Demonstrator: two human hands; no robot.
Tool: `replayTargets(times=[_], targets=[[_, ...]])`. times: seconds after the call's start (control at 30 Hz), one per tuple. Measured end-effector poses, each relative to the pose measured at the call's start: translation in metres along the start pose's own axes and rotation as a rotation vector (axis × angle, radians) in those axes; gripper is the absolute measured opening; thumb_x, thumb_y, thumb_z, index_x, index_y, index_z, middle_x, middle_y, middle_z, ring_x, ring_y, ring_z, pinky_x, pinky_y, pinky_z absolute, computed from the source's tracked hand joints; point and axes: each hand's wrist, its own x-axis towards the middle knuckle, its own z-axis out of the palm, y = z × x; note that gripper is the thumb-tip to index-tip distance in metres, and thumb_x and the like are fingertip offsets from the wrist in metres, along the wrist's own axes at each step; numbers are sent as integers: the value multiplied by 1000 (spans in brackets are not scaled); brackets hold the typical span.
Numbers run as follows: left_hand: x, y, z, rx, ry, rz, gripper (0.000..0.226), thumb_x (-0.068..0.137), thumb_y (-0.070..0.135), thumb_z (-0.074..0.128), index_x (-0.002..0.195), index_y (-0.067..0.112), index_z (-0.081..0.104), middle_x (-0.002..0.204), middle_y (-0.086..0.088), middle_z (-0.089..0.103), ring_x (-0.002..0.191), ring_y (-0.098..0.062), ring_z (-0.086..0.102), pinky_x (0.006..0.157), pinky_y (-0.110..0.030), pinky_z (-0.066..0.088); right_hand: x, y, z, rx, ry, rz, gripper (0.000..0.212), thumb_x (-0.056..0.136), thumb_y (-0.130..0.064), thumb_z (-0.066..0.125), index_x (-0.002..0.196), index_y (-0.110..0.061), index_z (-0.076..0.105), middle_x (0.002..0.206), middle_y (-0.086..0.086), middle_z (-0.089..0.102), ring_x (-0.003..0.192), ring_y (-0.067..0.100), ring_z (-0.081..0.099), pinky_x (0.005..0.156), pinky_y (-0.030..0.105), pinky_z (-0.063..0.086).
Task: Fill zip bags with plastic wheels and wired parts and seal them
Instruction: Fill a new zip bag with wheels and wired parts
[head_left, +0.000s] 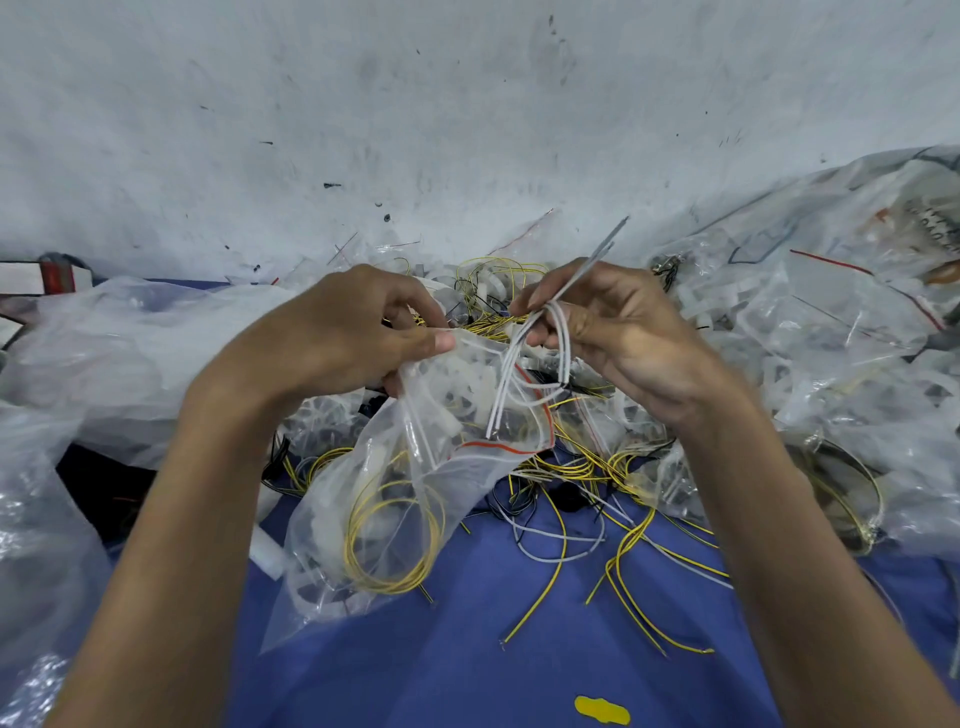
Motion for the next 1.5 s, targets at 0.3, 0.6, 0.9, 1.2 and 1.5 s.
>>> replayTargets(times=[0.3,0.6,0.9,1.2,1.5], targets=[[-1,0,0,-10,-3,3,6,84,29,67,80,25,64,55,14,63,43,-4,59,48,-7,42,-3,-2,-2,49,-29,-8,19,71,2,60,74,-13,72,85,5,70,76,13,68,71,17,52],[-1,2,0,41,-21,5,6,85,33,65,85,27,64,54,19,62,54,-4,63,54,-7,43,-1,-6,-5,-324,115,-33,14,66,-7,75,79,-10,71,81,-1,73,80,14,69,74,21,51],[1,6,9,43,90,57,6,84,32,66,82,26,66,57,20,62,45,-3,61,56,-20,43,7,8,36,-1076,-238,93,21,75,4,69,93,-6,73,89,7,73,77,5,66,79,9,46],[2,-12,-9,-36,229,-29,9,83,31,69,75,27,66,59,15,61,39,-6,57,54,-25,41,4,-15,11,-882,18,75,33,79,9,64,104,-12,70,82,-12,62,74,2,58,76,12,50],[1,-30,-25,-64,373,-107,14,83,27,70,70,26,65,56,2,61,37,-1,53,41,-10,41,-7,13,-41,-924,2,327,26,86,8,56,100,-11,67,90,-1,70,79,-4,66,78,13,53]])
